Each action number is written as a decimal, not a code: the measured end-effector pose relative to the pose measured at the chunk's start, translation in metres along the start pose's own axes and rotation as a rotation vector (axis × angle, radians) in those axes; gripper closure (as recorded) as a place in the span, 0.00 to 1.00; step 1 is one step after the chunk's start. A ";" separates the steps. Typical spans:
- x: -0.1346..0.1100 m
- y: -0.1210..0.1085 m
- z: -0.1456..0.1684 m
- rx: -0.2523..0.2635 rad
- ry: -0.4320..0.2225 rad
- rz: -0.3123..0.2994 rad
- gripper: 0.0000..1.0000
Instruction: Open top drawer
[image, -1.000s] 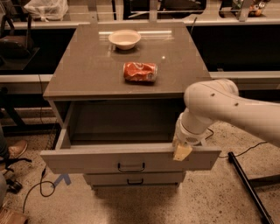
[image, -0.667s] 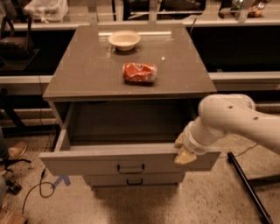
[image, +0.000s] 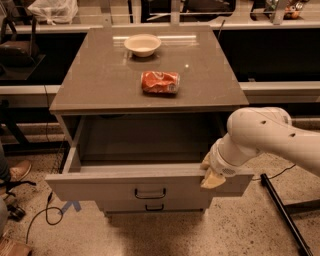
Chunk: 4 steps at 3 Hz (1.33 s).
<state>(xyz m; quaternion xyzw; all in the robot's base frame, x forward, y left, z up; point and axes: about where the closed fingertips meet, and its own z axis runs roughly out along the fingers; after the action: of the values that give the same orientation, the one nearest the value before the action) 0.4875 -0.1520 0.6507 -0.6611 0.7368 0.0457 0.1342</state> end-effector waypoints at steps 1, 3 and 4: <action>0.000 0.000 0.000 -0.001 0.000 -0.001 0.51; 0.000 0.002 0.001 -0.003 0.002 -0.003 0.05; -0.001 0.002 0.001 -0.004 0.002 -0.003 0.00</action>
Offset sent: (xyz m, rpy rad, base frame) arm -0.0004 0.0002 -0.0002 -0.0004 0.0007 0.0008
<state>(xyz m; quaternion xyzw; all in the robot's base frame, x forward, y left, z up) 0.4858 -0.1511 0.6496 -0.6626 0.7358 0.0462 0.1323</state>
